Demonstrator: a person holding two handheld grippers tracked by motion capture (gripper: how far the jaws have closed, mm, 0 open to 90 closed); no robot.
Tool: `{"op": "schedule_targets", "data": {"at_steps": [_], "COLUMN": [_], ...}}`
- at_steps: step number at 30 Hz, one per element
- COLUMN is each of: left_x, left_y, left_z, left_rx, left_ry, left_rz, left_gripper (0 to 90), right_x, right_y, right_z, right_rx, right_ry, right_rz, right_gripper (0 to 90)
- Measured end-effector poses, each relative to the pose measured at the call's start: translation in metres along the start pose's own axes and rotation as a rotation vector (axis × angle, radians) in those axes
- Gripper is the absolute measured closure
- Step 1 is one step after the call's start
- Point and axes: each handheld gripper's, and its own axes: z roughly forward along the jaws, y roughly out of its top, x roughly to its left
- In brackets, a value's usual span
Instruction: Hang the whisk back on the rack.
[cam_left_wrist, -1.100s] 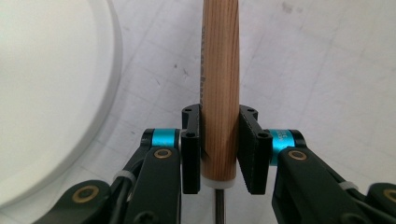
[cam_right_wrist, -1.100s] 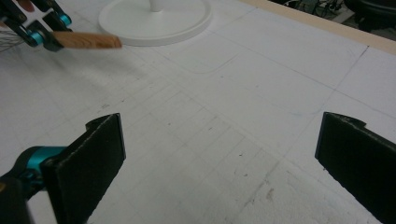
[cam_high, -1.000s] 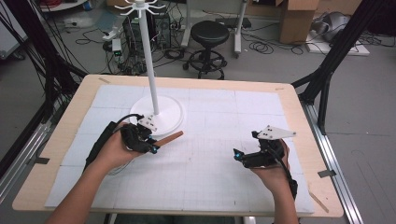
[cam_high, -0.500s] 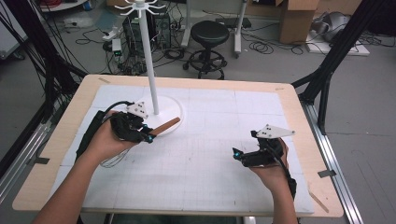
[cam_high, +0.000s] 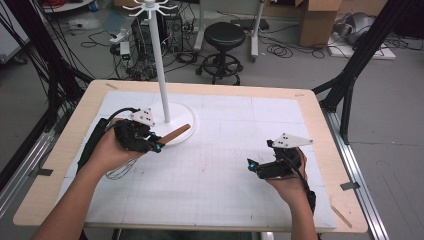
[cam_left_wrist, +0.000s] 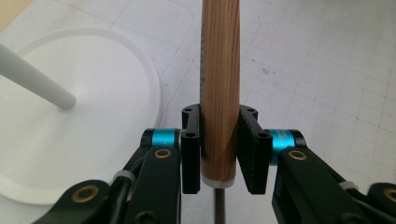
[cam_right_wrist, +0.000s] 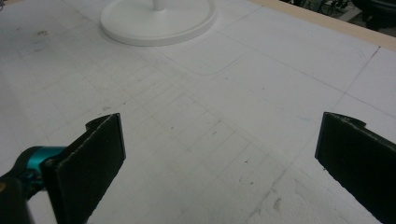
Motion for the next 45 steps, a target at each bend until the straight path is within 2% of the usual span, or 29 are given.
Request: {"op": "schedule_targets", "data": {"at_steps": [1,5,9,13,17,24,31,35,39,42,45], "left_x": [0.001,0.002,0.001,0.001,0.000,0.003,0.009,0.015,0.021,0.024,0.027], "left_y": [0.000,0.000,0.002,0.007,0.013,0.027,0.042,0.046,0.048,0.049,0.053], "left_z": [-0.001,-0.002,-0.006,-0.014,-0.021,-0.029,-0.045,-0.056,-0.067,-0.073,-0.077], "left_rx": [0.004,-0.016,-0.059,-0.113,-0.138,-0.152,-0.184,-0.230,-0.309,-0.357,-0.394], "left_ry": [0.000,0.006,0.007,-0.002,0.010,0.003,-0.019,-0.033,-0.059,-0.086,-0.097], "left_rz": [0.013,0.018,0.009,0.004,0.008,0.022,0.039,0.028,0.007,0.003,0.007], "left_gripper": [72.8,72.8,72.8,72.9,72.9,72.9,72.9,72.9,72.9,72.9,72.9], "right_x": [0.001,0.002,0.002,0.003,0.004,0.003,0.002,0.001,0.003,0.002,0.003], "right_y": [0.000,-0.001,-0.002,-0.001,-0.001,0.000,0.000,0.000,0.000,0.000,0.000], "right_z": [0.000,-0.001,0.000,-0.003,-0.002,-0.002,-0.003,-0.003,-0.003,-0.003,-0.003], "right_rx": [0.001,0.001,0.012,-0.004,0.000,-0.007,-0.013,-0.006,-0.009,-0.008,-0.005], "right_ry": [-0.002,0.000,0.003,0.004,0.010,0.013,0.013,0.014,0.016,0.013,0.015], "right_rz": [-0.003,-0.002,-0.009,-0.011,-0.014,-0.012,-0.009,-0.007,-0.015,-0.013,-0.008], "right_gripper": [0.4,0.4,0.4,0.4,0.4,0.4,0.4,0.4,0.4,0.4,0.4]}}
